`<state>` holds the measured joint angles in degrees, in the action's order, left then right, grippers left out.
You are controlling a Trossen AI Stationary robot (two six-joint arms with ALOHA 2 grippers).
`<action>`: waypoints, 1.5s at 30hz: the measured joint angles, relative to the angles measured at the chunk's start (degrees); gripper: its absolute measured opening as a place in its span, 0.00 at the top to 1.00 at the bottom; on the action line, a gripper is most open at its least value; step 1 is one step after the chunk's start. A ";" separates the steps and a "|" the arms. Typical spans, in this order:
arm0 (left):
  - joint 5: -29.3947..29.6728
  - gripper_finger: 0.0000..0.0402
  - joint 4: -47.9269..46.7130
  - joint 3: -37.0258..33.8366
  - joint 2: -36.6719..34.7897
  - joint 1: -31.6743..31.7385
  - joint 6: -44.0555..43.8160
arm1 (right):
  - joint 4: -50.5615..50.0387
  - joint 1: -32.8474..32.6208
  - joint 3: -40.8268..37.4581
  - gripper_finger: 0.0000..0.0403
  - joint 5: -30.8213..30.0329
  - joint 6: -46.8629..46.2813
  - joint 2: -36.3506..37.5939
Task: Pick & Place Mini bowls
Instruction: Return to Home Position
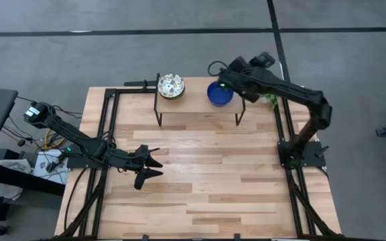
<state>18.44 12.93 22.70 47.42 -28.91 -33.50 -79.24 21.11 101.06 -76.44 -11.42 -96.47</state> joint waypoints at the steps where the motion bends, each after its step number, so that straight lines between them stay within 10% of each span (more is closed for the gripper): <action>1: 0.00 0.59 -0.02 0.00 0.00 0.02 0.01 | 0.04 -0.82 0.23 0.84 0.54 -2.04 1.51; 16: 0.00 0.59 0.00 0.00 0.00 0.00 0.23 | 5.40 -21.12 0.40 0.84 38.29 -11.00 19.13; 27: 0.00 0.59 0.44 0.00 0.00 0.01 0.20 | 50.77 -38.82 -12.36 0.84 72.66 9.72 19.66; 36: -0.87 0.59 16.39 0.00 -1.53 -0.04 8.92 | 75.69 -42.37 -15.32 0.84 73.76 21.98 20.95; 45: -2.82 0.59 23.15 0.00 -10.42 -0.04 24.90 | 63.51 -41.89 -15.34 0.84 71.79 9.32 23.12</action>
<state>15.62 36.07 22.70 37.00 -28.95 -8.60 -15.73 -20.78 85.72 -4.64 -2.10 -73.35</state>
